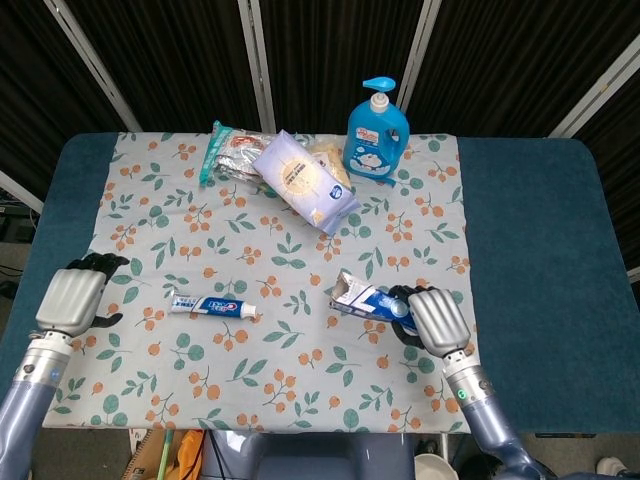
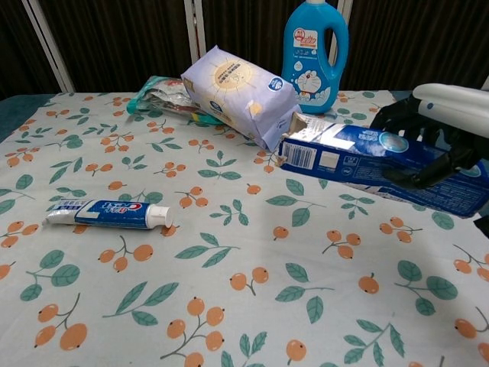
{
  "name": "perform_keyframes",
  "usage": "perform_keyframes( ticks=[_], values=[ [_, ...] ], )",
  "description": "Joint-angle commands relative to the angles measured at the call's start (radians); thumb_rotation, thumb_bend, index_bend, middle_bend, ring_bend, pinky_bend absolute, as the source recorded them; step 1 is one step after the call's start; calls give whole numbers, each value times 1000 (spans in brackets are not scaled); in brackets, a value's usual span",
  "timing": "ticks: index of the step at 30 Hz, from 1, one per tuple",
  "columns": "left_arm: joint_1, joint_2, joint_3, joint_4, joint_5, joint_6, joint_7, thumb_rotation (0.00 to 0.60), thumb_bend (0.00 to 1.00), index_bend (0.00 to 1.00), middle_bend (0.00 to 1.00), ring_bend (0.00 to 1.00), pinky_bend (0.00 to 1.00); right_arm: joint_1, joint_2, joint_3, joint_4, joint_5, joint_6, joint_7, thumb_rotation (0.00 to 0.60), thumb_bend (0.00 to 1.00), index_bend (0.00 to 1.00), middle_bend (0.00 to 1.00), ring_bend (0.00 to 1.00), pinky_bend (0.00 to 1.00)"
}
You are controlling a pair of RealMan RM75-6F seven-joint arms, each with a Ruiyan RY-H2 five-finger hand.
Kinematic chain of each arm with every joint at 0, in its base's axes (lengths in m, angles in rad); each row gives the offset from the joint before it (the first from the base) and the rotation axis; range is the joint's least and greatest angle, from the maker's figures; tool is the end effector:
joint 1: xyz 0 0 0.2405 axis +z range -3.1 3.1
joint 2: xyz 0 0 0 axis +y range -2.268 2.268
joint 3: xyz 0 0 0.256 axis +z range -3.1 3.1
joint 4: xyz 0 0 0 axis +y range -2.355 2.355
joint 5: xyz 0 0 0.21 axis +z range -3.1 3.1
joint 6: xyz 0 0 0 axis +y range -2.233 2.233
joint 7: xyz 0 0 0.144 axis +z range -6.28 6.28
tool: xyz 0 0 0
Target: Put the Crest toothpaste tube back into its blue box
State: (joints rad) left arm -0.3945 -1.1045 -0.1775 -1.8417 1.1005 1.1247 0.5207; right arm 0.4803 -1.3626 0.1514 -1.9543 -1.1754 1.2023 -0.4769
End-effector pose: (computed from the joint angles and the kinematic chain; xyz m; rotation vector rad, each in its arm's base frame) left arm -0.2402 0.2766 0.1222 -1.6091 -0.8675 -0.6402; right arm -0.1479 -0.2599 0.0478 1.6939 -1.0581 1.0269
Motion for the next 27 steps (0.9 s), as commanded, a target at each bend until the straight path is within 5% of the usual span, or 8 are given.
perform_keyframes(
  ticks=[1, 9, 27],
  values=[
    [-153, -41, -39, -38, -287, -105, 233, 600, 157, 231, 230, 208, 304, -5, 13, -2, -2, -13, 2, 22, 600, 408, 580, 637, 617, 543],
    [-263, -179, 40, 31, -451, -84, 406, 600, 163, 268, 263, 245, 339, -14, 34, 0, -5, -35, 17, 60, 600, 407, 580, 637, 617, 543],
    [-343, -400, 83, 207, -340, -41, 390, 600, 220, 377, 403, 369, 414, -28, 44, -11, 22, -52, 27, 112, 600, 407, 580, 637, 616, 543]
  ],
)
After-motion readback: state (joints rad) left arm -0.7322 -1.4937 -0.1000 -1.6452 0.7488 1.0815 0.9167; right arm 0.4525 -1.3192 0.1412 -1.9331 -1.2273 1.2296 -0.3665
